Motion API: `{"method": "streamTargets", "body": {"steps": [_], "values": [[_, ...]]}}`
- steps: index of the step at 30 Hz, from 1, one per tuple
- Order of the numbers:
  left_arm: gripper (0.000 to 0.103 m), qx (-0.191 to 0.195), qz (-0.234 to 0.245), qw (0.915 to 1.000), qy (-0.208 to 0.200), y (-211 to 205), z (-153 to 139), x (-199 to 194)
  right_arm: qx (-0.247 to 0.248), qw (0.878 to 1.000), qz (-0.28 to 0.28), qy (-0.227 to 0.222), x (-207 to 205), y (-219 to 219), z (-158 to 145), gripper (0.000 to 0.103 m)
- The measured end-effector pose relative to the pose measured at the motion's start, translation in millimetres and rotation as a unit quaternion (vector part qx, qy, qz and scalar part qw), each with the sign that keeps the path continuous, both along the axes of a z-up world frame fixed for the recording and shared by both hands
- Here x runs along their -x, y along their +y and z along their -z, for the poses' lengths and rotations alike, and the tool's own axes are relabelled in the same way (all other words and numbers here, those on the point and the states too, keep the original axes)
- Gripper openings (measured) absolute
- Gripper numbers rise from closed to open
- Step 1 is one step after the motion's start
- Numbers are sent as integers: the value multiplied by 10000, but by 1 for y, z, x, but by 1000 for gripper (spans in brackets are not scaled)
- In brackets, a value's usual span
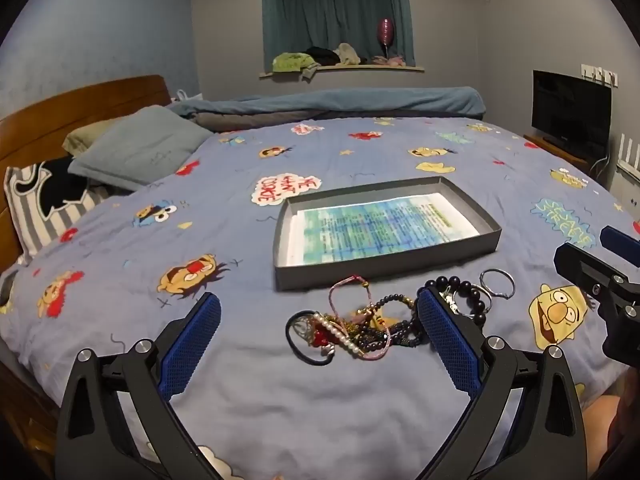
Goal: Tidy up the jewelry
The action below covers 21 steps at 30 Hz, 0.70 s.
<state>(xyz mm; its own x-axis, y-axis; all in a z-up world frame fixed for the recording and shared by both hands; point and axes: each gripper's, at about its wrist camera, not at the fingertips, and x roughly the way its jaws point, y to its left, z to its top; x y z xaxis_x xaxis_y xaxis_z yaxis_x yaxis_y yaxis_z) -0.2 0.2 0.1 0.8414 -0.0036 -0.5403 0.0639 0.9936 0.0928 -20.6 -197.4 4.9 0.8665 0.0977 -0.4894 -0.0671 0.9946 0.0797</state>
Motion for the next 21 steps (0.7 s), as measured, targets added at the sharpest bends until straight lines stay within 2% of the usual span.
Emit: {"method": "streamTargets", "body": {"steps": [21], "values": [[98, -14, 2, 10000, 50, 1, 6, -5, 20, 10000, -35, 64, -5, 2, 5, 98]]}}
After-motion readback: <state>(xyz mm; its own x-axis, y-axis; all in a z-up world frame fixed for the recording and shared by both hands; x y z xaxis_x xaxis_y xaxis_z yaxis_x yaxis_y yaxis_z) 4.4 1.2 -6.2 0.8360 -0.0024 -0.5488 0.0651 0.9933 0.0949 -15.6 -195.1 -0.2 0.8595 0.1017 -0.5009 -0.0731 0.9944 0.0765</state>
